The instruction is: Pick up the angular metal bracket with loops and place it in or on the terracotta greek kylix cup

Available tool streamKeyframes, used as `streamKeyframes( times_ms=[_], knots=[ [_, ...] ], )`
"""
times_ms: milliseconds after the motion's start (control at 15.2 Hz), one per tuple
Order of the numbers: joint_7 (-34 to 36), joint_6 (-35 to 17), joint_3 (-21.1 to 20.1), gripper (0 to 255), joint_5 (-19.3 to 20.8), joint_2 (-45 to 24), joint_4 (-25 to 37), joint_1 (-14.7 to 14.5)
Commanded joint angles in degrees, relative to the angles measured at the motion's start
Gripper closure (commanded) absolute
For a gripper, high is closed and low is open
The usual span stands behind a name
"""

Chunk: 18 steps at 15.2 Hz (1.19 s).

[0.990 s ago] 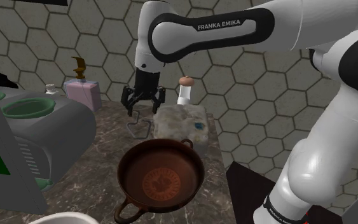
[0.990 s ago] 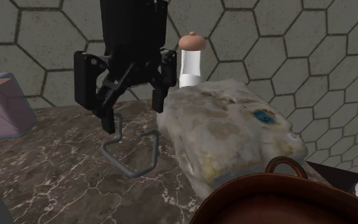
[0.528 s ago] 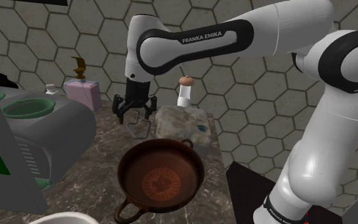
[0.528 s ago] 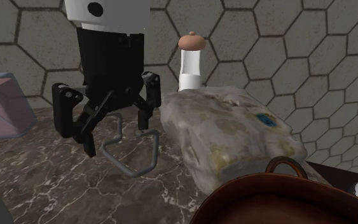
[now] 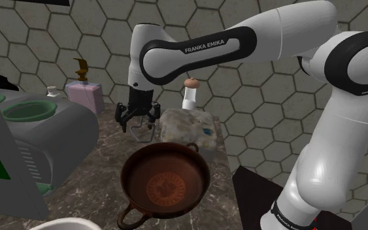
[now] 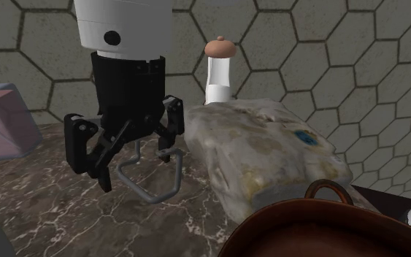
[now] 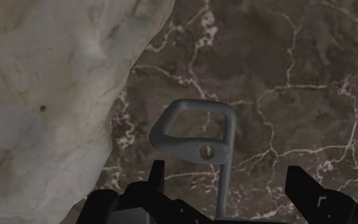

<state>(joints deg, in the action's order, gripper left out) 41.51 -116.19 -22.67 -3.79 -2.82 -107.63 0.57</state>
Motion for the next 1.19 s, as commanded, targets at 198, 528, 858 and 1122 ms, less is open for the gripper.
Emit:
streamKeyframes(
  times_ms=[198, 528, 858, 1122],
  knots=[
    [0.0, -0.01, 0.0, 255, 0.0, 0.0, 0.0, 0.0],
    [0.0, -0.01, 0.0, 255, 0.0, 0.0, -0.01, 0.0],
    [0.4, 5.51, 0.03, 0, 1.8, -3.97, 6.45, -0.17],
    [1.24, 19.59, 0.34, 0, 6.36, -15.64, 24.56, -2.05]
  ],
)
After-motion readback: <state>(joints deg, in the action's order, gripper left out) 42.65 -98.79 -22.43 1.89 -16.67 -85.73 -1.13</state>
